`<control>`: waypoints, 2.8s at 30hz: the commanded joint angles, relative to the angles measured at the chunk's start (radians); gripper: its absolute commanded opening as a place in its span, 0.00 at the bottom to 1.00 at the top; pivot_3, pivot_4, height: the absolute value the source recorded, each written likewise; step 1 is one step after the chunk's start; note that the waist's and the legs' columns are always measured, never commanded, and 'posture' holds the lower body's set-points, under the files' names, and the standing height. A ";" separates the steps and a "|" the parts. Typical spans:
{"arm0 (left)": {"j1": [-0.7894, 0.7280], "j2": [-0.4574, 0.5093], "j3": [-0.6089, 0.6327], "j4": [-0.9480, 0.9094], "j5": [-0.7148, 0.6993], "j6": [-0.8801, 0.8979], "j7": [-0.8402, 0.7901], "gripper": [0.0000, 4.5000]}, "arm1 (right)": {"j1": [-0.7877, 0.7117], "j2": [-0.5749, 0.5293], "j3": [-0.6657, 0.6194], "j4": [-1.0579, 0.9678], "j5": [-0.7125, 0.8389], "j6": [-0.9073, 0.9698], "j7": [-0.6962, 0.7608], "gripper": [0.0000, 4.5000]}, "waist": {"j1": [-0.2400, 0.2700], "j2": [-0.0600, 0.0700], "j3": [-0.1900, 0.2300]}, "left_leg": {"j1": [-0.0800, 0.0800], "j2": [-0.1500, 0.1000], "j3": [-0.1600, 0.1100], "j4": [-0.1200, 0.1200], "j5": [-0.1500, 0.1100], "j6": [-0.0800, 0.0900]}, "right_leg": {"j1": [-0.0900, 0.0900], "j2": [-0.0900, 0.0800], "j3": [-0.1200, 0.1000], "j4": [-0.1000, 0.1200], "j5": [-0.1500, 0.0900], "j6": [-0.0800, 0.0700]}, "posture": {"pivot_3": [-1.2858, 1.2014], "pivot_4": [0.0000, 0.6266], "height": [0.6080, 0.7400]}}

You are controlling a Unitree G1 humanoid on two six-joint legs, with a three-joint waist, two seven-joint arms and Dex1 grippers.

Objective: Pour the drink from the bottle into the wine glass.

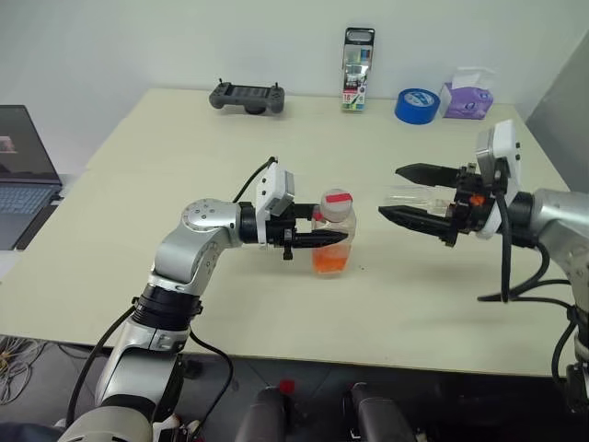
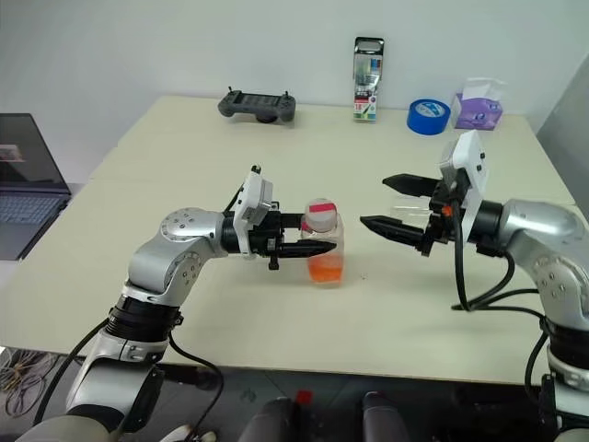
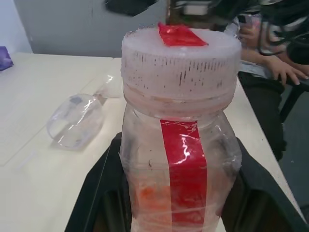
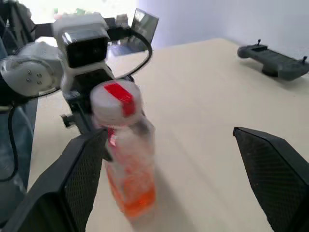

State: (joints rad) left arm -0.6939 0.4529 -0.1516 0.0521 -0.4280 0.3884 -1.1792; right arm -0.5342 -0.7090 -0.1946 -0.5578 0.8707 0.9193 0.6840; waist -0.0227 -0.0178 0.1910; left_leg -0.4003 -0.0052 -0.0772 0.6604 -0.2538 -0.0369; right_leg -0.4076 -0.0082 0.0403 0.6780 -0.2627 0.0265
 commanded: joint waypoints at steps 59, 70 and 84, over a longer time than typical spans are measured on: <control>-0.043 -0.050 -0.013 -0.049 -0.013 0.005 -0.025 0.41 | -0.010 0.056 0.062 -0.142 0.062 0.043 -0.228 0.99 | 0.002 0.000 0.001 | 0.001 0.000 0.001 0.002 0.001 0.002 | 0.001 0.004 0.000 0.001 -0.002 0.004 | 0.52 0.24 1.00; -0.041 -0.040 -0.011 -0.074 -0.019 0.021 -0.017 0.41 | -0.003 0.193 0.131 -0.146 -0.024 0.005 -0.357 0.91 | -0.004 0.000 0.001 | 0.000 -0.001 0.001 0.001 0.001 0.002 | 0.000 0.003 0.000 0.001 0.000 0.000 | 0.52 0.24 1.00; -0.035 -0.040 -0.012 -0.083 -0.021 0.023 -0.003 0.41 | 0.045 0.084 0.050 -0.152 0.044 0.001 -0.343 0.41 | -0.006 0.000 0.001 | 0.000 -0.001 0.001 0.001 0.001 0.002 | 0.000 0.003 0.000 0.001 -0.002 0.003 | 0.52 0.24 1.00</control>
State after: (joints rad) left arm -0.7148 0.4015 -0.1999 -0.0027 -0.4317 0.4146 -1.1880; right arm -0.4961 -0.5963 -0.0776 -0.7074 0.9284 0.9447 0.3423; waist -0.0283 -0.0176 0.1915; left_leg -0.4000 -0.0059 -0.0763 0.6615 -0.2529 -0.0350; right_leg -0.4075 -0.0048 0.0405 0.6792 -0.2646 0.0297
